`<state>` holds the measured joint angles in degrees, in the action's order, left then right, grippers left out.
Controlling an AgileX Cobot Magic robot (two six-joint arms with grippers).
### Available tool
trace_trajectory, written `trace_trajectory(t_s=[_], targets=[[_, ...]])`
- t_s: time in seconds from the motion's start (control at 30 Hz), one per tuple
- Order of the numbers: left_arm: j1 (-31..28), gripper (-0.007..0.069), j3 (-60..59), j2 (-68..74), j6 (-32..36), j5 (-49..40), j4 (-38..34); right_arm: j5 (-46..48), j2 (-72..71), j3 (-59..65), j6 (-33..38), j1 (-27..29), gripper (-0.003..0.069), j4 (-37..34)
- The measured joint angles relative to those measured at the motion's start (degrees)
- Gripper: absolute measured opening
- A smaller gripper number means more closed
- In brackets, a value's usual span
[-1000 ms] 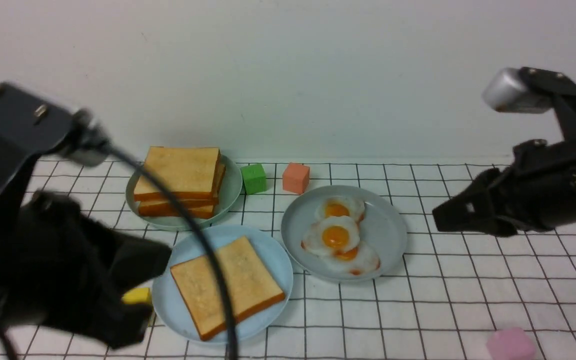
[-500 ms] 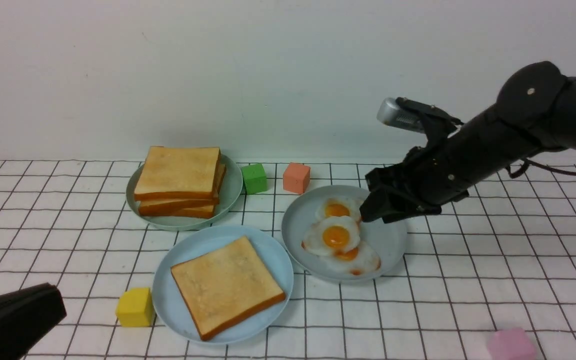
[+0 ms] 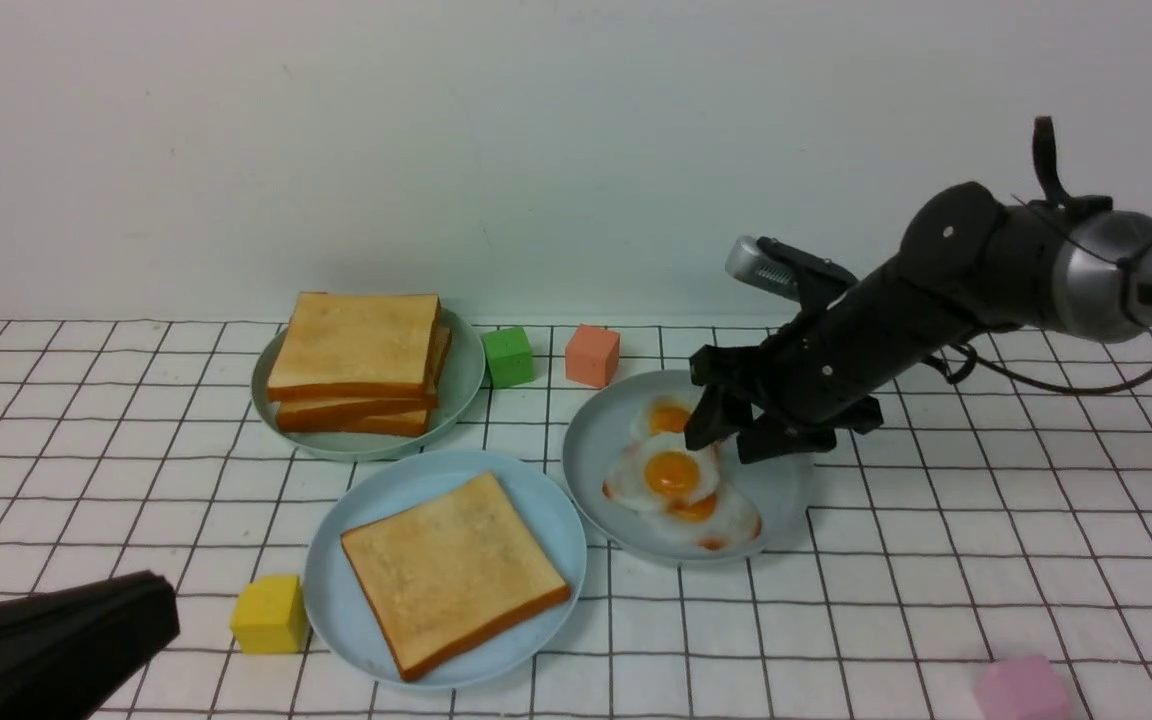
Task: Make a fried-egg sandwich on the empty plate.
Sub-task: Use the right arm to grab a fried egg
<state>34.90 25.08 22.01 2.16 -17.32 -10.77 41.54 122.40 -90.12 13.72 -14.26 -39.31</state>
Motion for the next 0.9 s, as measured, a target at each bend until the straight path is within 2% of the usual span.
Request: trace_trajectory(t_s=[0.27, 0.53, 0.73, 0.9], targets=[[0.0, -0.0013, -0.05, 0.01, 0.0, -0.35, 0.0, -1.92, 1.92, -0.25, 0.0, 0.0, 0.0421, -1.66], [0.0, -0.0013, -0.05, 0.01, 0.0, -0.38, 0.0, -3.14, 2.85, -0.32, 3.57, 0.0, 0.0421, -8.22], [0.0, -0.0013, -0.05, 0.01, 0.0, -0.38, 0.0, -3.2, 3.71, -0.32, 4.13, 0.0, 0.0421, -8.58], [0.0, -0.0013, -0.05, 0.01, 0.0, -0.38, -0.05, -3.16, 3.91, -0.32, 4.2, 0.0, 0.0367, -8.89]])
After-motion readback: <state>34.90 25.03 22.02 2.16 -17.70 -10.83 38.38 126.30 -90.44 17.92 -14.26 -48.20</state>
